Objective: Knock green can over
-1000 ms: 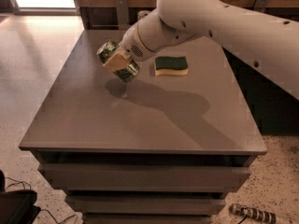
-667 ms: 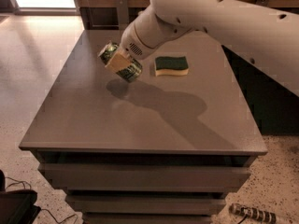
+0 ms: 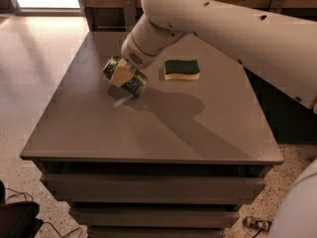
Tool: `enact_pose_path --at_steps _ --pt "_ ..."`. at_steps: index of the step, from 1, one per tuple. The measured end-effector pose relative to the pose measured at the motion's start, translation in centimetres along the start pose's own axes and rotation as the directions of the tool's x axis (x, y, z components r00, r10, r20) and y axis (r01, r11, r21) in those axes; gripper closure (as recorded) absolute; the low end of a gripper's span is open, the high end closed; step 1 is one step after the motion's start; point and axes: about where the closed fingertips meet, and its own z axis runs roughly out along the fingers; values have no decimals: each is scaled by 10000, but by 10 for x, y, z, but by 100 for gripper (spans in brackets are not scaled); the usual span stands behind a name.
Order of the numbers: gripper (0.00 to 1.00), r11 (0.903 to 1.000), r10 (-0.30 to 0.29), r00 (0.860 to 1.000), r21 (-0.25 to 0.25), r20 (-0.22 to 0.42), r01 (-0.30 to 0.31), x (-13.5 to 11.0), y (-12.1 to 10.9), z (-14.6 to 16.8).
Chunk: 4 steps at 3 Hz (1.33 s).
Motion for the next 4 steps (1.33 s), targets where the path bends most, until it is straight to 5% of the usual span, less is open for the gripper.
enact_pose_path --at_steps 1,3,4 --pt "100 9980 -324 9966 -570 -761 281 0 11 29" --pt "100 9883 -851 9875 -1374 -1325 668 -8 23 62" --pt "82 9882 -852 9875 -1376 -1326 668 -12 22 57"
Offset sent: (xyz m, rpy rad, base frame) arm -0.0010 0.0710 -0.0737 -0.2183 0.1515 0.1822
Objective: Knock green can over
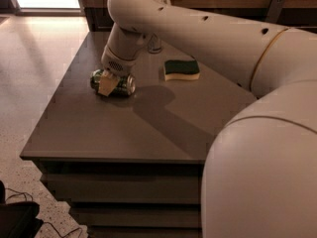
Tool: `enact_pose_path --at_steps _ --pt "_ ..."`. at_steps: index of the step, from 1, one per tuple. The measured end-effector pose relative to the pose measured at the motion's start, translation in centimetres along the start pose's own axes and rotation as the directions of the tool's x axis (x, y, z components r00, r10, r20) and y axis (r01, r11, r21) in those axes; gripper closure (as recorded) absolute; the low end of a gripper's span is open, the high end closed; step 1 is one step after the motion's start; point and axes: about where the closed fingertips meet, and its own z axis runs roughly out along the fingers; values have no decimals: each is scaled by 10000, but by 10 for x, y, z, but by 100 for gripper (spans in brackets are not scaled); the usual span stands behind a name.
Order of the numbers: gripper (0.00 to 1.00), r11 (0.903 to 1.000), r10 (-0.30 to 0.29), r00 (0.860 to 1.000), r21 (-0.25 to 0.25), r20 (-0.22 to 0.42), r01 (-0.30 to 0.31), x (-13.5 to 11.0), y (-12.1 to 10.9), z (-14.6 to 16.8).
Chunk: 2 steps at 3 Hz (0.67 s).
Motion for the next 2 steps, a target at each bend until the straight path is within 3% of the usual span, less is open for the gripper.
enact_pose_path --at_steps 2 --pt "37 10000 -26 10000 -52 -24 26 -1 2 3"
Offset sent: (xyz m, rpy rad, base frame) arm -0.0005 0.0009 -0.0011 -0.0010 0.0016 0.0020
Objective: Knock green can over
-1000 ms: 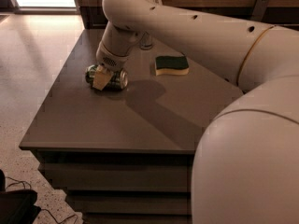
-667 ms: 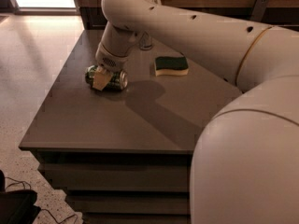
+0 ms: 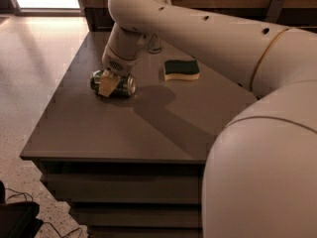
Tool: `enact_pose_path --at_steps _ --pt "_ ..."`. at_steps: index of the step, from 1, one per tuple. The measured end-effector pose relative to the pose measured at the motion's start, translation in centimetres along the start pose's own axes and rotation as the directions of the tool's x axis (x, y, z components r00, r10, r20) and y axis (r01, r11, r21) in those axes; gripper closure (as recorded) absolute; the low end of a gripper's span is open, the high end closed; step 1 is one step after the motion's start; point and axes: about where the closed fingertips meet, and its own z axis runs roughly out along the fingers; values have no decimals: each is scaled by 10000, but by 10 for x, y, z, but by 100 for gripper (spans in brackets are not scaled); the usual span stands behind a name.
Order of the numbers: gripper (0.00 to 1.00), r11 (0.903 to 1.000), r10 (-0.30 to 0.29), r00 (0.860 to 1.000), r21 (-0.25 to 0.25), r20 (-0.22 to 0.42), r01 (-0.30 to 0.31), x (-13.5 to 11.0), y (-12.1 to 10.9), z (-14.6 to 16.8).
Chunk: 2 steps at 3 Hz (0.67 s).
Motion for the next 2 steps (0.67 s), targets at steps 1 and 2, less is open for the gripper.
enact_pose_path --at_steps 1,2 --pt "13 10000 0 10000 -1 0 0 -1 0 -1" --pt "0 10000 -1 10000 -2 -1 1 -1 0 -1"
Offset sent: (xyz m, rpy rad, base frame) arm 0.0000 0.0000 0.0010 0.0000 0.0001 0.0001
